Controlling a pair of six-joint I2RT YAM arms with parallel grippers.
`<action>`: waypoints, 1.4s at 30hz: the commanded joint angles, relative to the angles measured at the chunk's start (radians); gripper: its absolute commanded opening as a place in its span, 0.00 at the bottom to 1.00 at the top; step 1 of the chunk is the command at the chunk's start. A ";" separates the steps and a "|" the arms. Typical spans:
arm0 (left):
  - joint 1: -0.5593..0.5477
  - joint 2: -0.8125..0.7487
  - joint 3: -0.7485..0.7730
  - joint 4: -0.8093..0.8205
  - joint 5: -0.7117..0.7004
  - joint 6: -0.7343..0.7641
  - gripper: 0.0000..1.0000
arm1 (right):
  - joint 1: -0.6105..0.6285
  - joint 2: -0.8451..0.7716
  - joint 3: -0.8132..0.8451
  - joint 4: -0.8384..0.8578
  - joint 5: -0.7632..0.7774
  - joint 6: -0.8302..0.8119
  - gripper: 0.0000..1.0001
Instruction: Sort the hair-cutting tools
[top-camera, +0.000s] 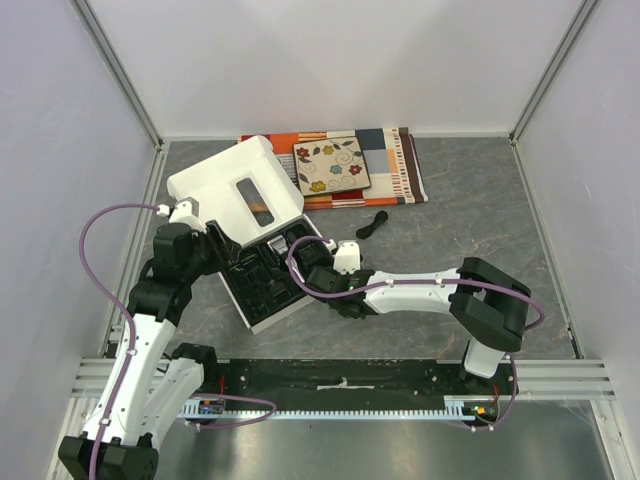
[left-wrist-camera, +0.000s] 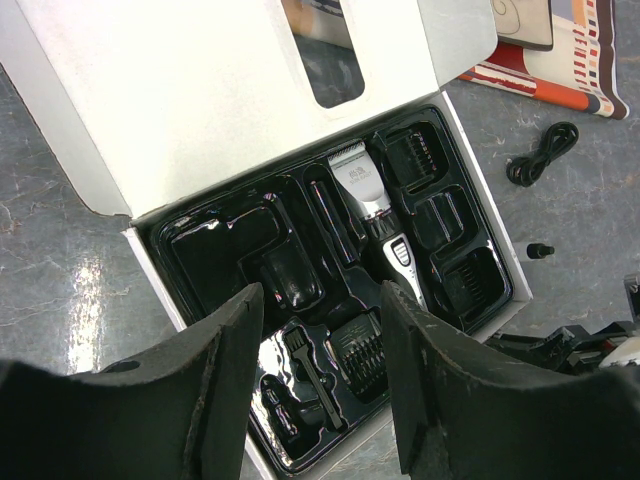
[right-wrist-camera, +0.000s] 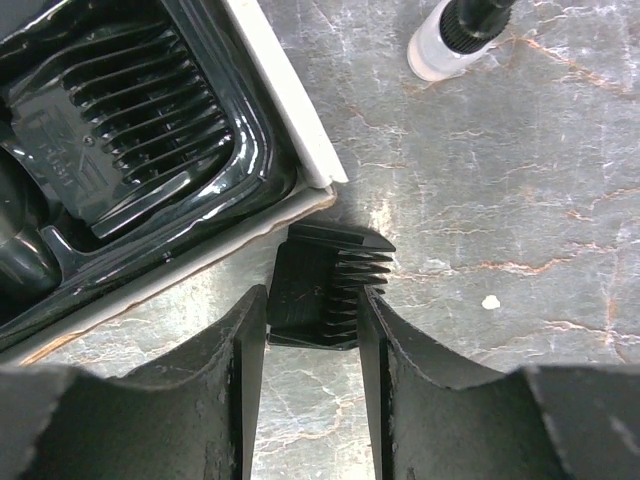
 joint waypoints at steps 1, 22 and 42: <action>-0.002 -0.008 0.004 0.032 0.018 -0.006 0.57 | 0.007 -0.053 -0.025 -0.021 0.018 -0.014 0.33; -0.001 -0.006 0.006 0.034 0.021 -0.006 0.57 | 0.030 -0.136 -0.020 -0.113 0.072 -0.040 0.18; -0.002 0.003 0.003 0.037 0.042 -0.001 0.57 | -0.005 -0.216 -0.019 -0.047 -0.207 -0.668 0.91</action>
